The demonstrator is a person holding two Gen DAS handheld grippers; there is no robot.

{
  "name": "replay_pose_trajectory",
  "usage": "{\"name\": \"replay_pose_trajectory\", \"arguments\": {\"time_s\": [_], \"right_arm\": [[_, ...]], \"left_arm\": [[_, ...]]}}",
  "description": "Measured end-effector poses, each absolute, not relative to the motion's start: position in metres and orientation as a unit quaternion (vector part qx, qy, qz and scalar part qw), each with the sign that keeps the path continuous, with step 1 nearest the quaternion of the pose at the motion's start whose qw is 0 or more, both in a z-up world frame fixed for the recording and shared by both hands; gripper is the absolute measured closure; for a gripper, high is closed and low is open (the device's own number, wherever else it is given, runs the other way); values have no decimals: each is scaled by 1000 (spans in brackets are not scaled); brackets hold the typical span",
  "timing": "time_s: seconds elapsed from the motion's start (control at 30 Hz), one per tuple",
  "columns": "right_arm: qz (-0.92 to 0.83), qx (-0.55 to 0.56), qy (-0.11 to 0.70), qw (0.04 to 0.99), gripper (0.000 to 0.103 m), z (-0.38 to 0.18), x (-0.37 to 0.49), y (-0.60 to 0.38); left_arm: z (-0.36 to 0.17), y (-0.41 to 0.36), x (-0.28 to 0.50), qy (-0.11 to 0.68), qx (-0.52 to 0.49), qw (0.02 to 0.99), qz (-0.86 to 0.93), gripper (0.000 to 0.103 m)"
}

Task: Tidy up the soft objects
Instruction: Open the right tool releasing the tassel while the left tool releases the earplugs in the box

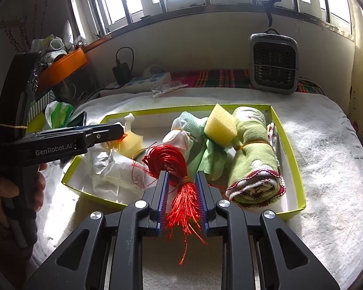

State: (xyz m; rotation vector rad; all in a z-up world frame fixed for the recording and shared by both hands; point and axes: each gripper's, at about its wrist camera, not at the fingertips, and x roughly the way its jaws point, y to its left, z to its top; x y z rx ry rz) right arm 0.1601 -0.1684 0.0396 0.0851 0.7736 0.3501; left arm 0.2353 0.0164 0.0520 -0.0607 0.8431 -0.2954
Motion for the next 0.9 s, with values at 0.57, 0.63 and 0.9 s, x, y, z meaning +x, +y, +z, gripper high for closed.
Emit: {"name": "replay_pose_trajectory", "arguments": {"time_s": [0.57, 0.63, 0.9], "right_arm": [[168, 38, 368, 914, 73, 43, 153, -164], [168, 37, 366, 915, 71, 44, 150, -164], [163, 32, 359, 918, 68, 49, 139, -161]], "left_arm": [[56, 18, 221, 403, -20, 906, -128, 64], [57, 19, 216, 402, -20, 907, -125, 64], [66, 18, 193, 391, -13, 913, -115, 64]]}}
